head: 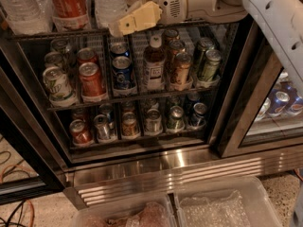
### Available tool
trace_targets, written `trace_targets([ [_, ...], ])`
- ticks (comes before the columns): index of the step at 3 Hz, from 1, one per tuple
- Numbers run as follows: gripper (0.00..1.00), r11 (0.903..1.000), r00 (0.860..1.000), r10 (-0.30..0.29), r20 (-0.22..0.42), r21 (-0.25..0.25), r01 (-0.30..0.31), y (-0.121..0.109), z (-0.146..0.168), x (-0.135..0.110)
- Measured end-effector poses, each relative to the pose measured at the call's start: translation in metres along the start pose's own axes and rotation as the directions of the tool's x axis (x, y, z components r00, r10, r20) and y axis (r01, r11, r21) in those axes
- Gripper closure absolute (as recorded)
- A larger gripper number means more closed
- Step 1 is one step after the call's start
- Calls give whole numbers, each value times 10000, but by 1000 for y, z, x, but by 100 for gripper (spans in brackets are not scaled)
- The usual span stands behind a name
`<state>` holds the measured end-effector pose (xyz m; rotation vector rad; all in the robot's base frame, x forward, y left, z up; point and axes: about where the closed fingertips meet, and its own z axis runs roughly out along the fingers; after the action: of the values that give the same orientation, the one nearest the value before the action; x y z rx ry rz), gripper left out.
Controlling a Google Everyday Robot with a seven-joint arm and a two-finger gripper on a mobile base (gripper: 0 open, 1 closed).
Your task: Pick water bottle from top shelf of fridge
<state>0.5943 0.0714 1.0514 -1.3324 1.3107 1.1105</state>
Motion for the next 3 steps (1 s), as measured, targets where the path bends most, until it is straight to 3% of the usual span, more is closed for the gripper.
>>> trace_targets([
  [1, 0, 10000, 10000, 0, 0, 0, 0, 0, 0, -1],
  [3, 0, 9976, 9964, -637, 552, 288, 622, 20, -29, -29],
])
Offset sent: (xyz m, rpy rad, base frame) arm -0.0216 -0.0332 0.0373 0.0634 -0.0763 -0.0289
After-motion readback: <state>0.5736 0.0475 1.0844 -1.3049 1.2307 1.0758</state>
